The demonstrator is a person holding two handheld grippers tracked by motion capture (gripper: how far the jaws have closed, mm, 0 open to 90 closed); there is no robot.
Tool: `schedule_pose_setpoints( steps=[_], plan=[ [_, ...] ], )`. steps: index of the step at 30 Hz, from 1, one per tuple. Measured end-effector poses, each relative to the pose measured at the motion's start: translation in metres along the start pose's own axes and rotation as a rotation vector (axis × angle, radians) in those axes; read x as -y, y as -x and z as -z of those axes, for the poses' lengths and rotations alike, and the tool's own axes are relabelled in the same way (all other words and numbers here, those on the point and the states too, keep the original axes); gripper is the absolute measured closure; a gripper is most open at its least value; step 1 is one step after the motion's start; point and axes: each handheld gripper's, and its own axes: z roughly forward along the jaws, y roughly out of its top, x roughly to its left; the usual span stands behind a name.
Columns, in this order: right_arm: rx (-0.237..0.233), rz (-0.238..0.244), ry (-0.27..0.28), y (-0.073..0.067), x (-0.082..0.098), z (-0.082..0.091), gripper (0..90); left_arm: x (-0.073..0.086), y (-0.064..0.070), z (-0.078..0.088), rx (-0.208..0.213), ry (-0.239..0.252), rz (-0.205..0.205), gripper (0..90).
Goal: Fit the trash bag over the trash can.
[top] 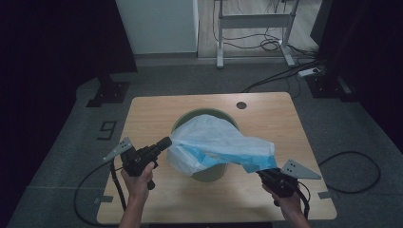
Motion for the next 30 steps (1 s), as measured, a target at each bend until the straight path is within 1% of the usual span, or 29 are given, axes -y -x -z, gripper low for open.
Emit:
schedule_pose_setpoints(
  steps=[4,5,6,7,8,9,10,11,12,13,14,15,18,22,24,25,26,27,28,30],
  plan=[
    [-0.003,-0.006,-0.008,0.0,0.006,0.002,89.2,0.004,0.003,0.007,0.012,-0.006,-0.007,90.0],
    [-0.003,-0.006,-0.007,0.0,0.007,0.003,89.2,0.003,0.005,0.007,0.028,-0.011,-0.016,89.2],
    [-0.004,-0.007,-0.001,0.0,0.006,0.003,89.2,0.002,0.007,0.007,0.032,-0.012,-0.026,86.2],
    [-0.003,0.0,0.007,-0.002,0.003,0.004,89.2,0.0,0.01,0.006,0.025,-0.01,-0.042,79.1],
    [-0.003,0.0,0.007,-0.002,0.003,0.004,89.2,-0.002,0.012,0.006,0.023,-0.005,-0.05,79.1],
    [-0.004,0.006,0.017,-0.003,-0.002,0.003,89.2,-0.007,0.018,0.003,0.027,-0.008,-0.071,67.9],
    [-0.004,0.006,0.017,-0.003,-0.002,0.003,89.2,-0.007,0.018,0.003,0.027,-0.008,-0.071,63.2],
    [-0.003,0.012,0.027,-0.004,-0.008,0.003,89.2,-0.013,0.023,0.0,0.022,-0.021,-0.101,57.4],
    [-0.003,0.012,0.027,-0.004,-0.008,0.003,89.2,-0.013,0.023,0.0,0.022,-0.021,-0.101,53.5],
    [-0.002,0.015,0.028,-0.004,-0.009,0.003,89.2,-0.018,0.027,-0.003,0.02,-0.032,-0.123,53.5],
    [0.001,0.018,0.031,-0.004,-0.014,0.003,89.2,-0.021,0.029,-0.006,0.028,-0.042,-0.127,44.4],
    [0.002,0.017,0.031,-0.004,-0.015,0.003,89.2,-0.022,0.031,-0.008,0.036,-0.05,-0.128,39.8],
    [0.008,0.016,0.031,-0.004,-0.019,0.001,89.2,-0.025,0.041,-0.014,0.066,-0.066,-0.145,30.8],
    [0.009,0.016,0.038,-0.006,-0.024,-0.002,89.2,-0.023,0.058,-0.023,0.08,-0.097,-0.168,22.5],
    [0.007,0.018,0.044,-0.008,-0.028,-0.004,89.2,-0.02,0.065,-0.027,0.084,-0.118,-0.177,20.7],
    [0.006,0.021,0.047,-0.009,-0.03,-0.006,89.2,-0.02,0.065,-0.027,0.084,-0.118,-0.177,20.3],
    [0.006,0.021,0.047,-0.009,-0.03,-0.006,89.2,-0.018,0.069,-0.03,0.087,-0.13,-0.183,20.3],
    [0.005,0.024,0.056,-0.012,-0.036,-0.009,89.1,-0.016,0.073,-0.032,0.086,-0.142,-0.19,19.7],
    [0.006,0.025,0.059,-0.013,-0.038,-0.01,89.2,-0.012,0.079,-0.037,0.085,-0.164,-0.212,19.4],
    [0.003,0.03,0.07,-0.016,-0.045,-0.015,89.2,-0.009,0.087,-0.044,0.08,-0.193,-0.244,19.3]
  ],
)
